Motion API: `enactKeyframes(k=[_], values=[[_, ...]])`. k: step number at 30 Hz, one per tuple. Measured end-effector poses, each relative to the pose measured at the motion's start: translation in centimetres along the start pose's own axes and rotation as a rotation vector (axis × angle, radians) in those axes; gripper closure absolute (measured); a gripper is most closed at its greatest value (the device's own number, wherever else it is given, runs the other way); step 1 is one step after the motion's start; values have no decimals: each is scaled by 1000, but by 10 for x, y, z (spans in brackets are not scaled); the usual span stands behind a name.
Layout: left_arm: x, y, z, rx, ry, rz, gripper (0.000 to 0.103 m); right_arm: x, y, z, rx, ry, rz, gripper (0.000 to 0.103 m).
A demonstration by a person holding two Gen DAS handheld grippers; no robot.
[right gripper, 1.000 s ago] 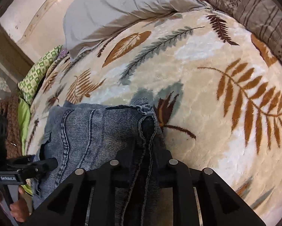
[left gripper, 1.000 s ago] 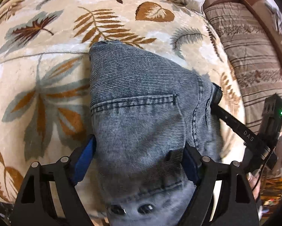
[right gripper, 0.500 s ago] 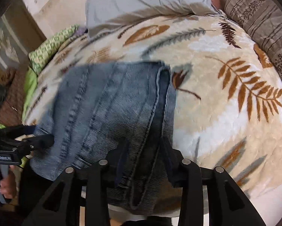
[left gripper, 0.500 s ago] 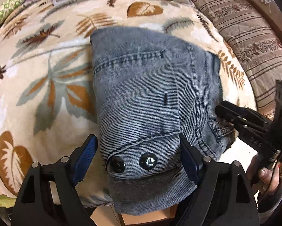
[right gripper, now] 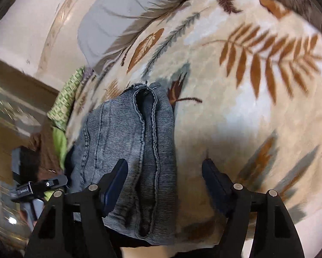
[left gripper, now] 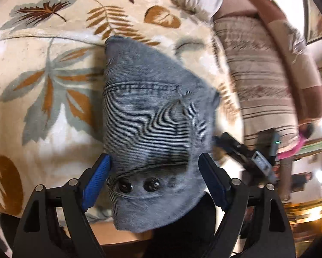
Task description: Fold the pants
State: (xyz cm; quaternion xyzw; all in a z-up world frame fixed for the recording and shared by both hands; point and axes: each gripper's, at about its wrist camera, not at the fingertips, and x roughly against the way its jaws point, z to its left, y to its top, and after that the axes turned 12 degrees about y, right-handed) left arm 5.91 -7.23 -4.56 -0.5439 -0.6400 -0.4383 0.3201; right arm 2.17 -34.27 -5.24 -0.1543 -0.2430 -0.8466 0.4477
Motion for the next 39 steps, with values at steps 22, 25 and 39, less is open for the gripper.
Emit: enactKeyframes(k=[22,25,39], values=[[-42,15,-6,-29,74,57,29,-51,-19,58,271,-53,159,30],[-33,10,-10,-60,118,7,44,-50,-28,75,377,-114,192,40],[57,71,-11,-193,265,-275,47,-91,20,160,475,-25,137,47]])
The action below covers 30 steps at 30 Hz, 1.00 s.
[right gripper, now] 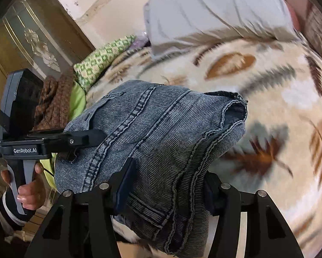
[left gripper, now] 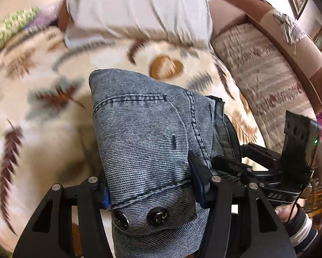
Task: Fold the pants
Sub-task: 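Open both grippers and withdraw them from the folded jeans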
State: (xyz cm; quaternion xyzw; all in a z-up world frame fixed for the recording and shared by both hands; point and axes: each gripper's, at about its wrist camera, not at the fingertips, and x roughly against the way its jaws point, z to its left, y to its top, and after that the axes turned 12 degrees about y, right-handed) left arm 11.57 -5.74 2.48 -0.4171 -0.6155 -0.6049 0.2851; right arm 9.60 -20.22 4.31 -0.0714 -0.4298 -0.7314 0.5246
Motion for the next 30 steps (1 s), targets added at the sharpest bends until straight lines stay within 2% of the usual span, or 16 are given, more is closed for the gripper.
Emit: enactKeyframes(k=[4,8,12,16,19,20,21,24,27,30], values=[[-2,31,23,7,46,-50,47,-22,42,5,18,9,-45,47],[-18,50,42,11,89,-61,47,-55,69,1,19,-8,-42,46],[-58,52,60,40,131,7,47,-92,78,-12,-5,-38,-5,46],[-100,37,78,66,165,92,45,-124,69,-31,-14,-93,70,46],[-109,27,85,62,182,83,26,-136,57,-41,39,-172,114,43],[-111,25,87,61,202,73,16,-138,52,-46,54,-200,123,32],[-113,25,88,60,215,69,12,-138,51,-50,59,-217,123,19],[-121,27,91,60,235,76,4,-130,47,-70,35,-207,104,15],[-114,30,94,105,236,99,7,-127,52,-66,10,-226,126,15],[-83,22,89,88,285,46,8,-112,57,-49,17,-236,126,13]])
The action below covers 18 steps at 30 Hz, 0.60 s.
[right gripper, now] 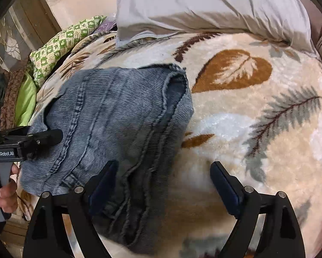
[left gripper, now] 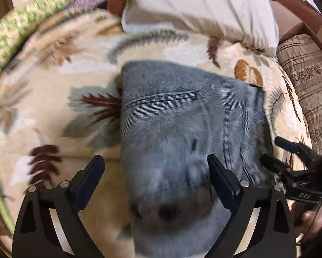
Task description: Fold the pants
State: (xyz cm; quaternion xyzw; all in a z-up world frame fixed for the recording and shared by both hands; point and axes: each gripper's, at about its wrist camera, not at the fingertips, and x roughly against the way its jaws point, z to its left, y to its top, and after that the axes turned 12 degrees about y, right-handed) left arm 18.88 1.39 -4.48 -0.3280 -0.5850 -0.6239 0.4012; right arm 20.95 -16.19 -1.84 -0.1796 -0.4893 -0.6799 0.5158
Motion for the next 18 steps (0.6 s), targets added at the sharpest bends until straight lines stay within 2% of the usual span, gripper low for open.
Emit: enactKeyframes(k=[2,4,5,8,11,15,18], values=[[24,-14,1,-23,45,-53,7,20,-7,9,-4,13,-5,12],[44,-33,-1,-52,90,-81,7,36,-19,19,-10,-5,7,5],[49,-41,-2,-61,108,-85,7,43,-27,23,-13,-23,18,0],[61,-72,-3,-74,151,-81,6,57,-55,37,-28,-92,69,0],[68,-100,-4,-69,188,-81,6,56,-83,47,-32,-201,214,0],[76,-129,-10,-99,239,-97,6,83,-118,72,41,-263,121,0],[85,-142,-13,-109,243,-104,6,108,-129,84,45,-247,34,0]])
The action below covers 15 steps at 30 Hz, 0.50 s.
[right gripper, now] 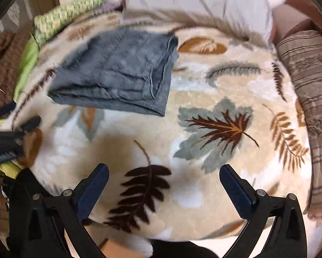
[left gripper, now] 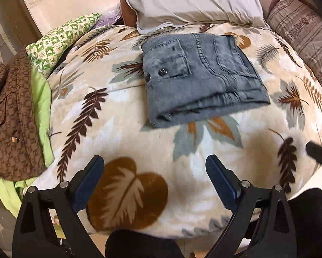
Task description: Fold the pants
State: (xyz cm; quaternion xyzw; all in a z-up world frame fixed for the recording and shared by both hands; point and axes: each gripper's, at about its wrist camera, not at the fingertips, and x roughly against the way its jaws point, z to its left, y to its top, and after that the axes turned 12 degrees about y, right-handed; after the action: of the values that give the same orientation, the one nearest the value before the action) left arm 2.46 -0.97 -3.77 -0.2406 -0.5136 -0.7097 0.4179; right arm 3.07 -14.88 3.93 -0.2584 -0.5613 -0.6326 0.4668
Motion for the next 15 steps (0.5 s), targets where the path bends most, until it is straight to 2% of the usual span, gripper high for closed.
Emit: enactKeyframes(k=[3,6,11,15], values=[[11,-6,1,12,-18,-14,6,21,-4,4,1,-11,-70,0],[20,-8,0,8,-34,-31,6,31,-2,8,32,-40,-101,0],[32,-10,-1,0,-79,-47,6,41,-2,13,68,-90,-118,0],[37,-11,-1,13,-133,-40,6,47,-6,10,58,-94,-121,0]])
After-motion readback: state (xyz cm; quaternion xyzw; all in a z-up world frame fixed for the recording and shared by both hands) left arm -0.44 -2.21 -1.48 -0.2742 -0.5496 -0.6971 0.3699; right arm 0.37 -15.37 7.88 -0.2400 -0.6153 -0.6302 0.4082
